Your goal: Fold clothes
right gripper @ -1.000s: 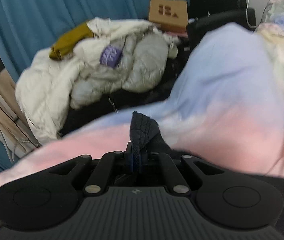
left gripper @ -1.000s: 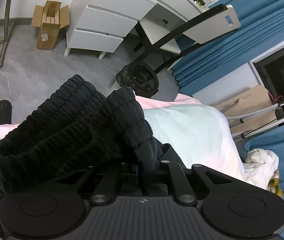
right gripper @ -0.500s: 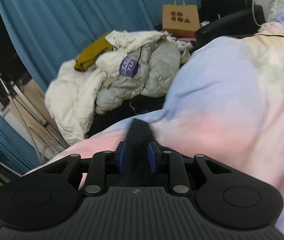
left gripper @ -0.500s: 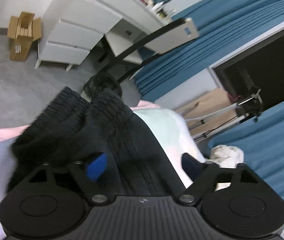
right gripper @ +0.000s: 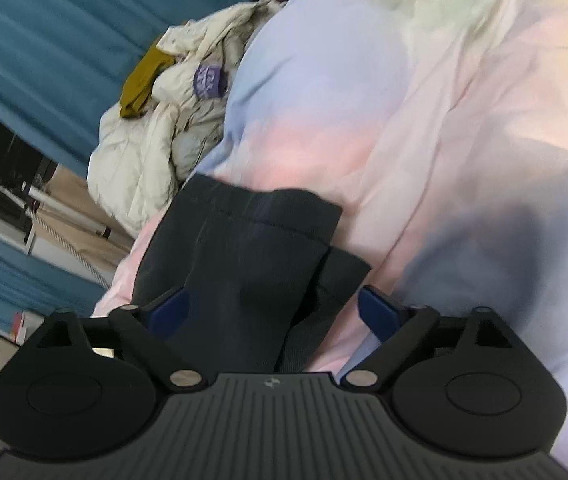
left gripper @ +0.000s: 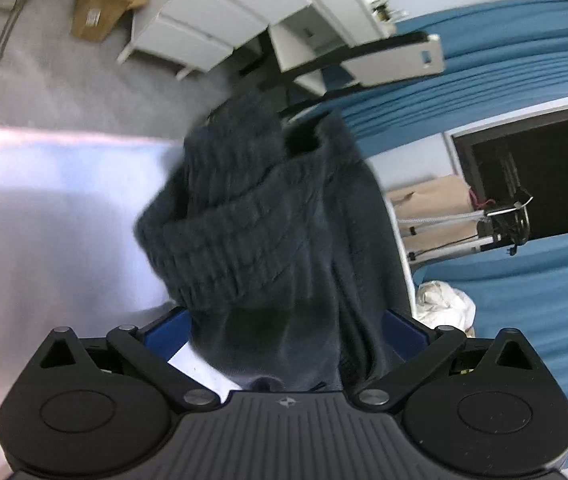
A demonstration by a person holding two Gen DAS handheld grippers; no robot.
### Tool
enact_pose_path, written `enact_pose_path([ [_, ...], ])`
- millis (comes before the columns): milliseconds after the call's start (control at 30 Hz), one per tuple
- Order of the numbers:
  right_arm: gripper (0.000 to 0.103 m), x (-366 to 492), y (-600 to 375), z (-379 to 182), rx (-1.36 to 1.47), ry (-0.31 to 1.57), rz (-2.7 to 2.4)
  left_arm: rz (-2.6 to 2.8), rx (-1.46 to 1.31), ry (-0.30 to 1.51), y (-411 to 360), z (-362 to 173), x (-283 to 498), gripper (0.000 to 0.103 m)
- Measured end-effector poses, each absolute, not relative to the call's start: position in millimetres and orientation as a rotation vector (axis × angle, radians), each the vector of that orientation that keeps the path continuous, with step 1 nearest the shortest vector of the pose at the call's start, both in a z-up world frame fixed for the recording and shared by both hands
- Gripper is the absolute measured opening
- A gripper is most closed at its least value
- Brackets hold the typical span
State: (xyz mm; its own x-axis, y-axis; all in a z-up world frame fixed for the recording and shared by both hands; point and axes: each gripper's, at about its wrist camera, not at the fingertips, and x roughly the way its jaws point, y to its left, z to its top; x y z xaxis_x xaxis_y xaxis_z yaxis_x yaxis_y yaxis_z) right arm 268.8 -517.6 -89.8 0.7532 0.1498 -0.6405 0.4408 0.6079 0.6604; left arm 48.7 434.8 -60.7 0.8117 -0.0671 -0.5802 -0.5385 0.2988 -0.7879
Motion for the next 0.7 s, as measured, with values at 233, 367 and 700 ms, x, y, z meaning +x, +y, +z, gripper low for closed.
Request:
enact_pose_path([
  [233,0.094,300,-500,-98,0.802,0.722,-0.258,0.426,-1.217,0.593,437,-82,81,0.08],
  [367,0.032,298,-501,-101,0.785,0.674,-0.294,0.48,-1.144,0.621,432,-77,87,0.04],
  [700,0.013,243,-490,-4,0.731,0.392,-0.225,0.404,-1.08,0.529,440,-1,71,0.012],
])
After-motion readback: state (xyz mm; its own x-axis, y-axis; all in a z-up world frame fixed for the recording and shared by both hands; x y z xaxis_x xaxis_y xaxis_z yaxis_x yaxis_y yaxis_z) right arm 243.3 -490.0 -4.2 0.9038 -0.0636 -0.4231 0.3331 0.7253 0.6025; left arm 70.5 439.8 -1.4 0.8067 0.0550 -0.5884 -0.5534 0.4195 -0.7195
